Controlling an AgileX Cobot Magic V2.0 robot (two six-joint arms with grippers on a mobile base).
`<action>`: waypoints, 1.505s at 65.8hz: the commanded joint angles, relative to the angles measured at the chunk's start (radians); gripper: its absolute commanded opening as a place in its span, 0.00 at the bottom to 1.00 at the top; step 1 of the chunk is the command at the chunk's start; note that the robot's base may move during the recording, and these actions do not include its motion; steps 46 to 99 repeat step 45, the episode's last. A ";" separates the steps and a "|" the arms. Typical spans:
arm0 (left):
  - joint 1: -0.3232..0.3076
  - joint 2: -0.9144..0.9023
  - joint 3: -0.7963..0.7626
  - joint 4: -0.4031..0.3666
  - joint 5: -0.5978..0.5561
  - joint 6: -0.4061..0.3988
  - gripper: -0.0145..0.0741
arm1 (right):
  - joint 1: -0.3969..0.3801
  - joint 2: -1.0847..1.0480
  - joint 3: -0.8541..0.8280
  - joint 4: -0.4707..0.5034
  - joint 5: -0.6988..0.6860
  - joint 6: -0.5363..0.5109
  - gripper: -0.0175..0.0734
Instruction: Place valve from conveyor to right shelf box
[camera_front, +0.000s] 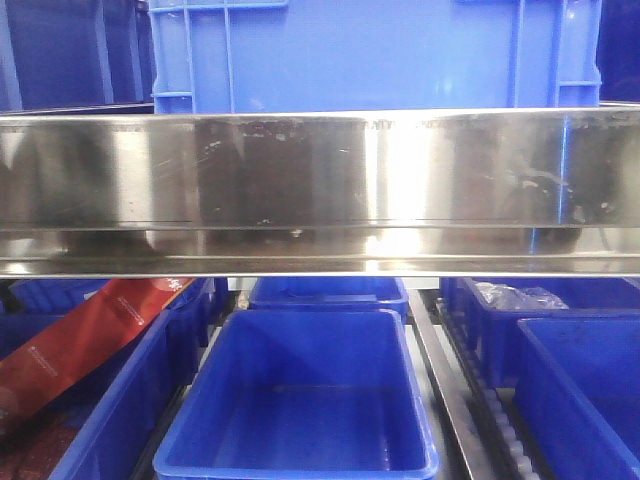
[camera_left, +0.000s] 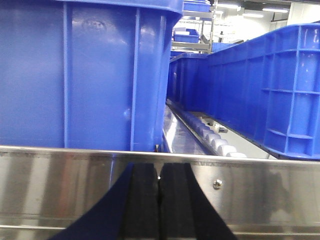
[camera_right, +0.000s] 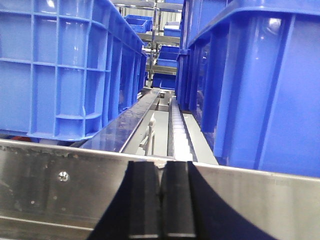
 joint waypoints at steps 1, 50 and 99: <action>-0.001 -0.005 -0.002 -0.006 -0.008 0.001 0.04 | 0.003 -0.005 0.002 -0.008 -0.016 -0.004 0.01; 0.000 -0.005 -0.002 -0.006 -0.008 0.001 0.04 | 0.003 -0.005 0.002 -0.008 -0.016 -0.004 0.01; 0.000 -0.005 -0.002 -0.006 -0.008 0.001 0.04 | 0.003 -0.005 0.002 -0.008 -0.016 -0.004 0.01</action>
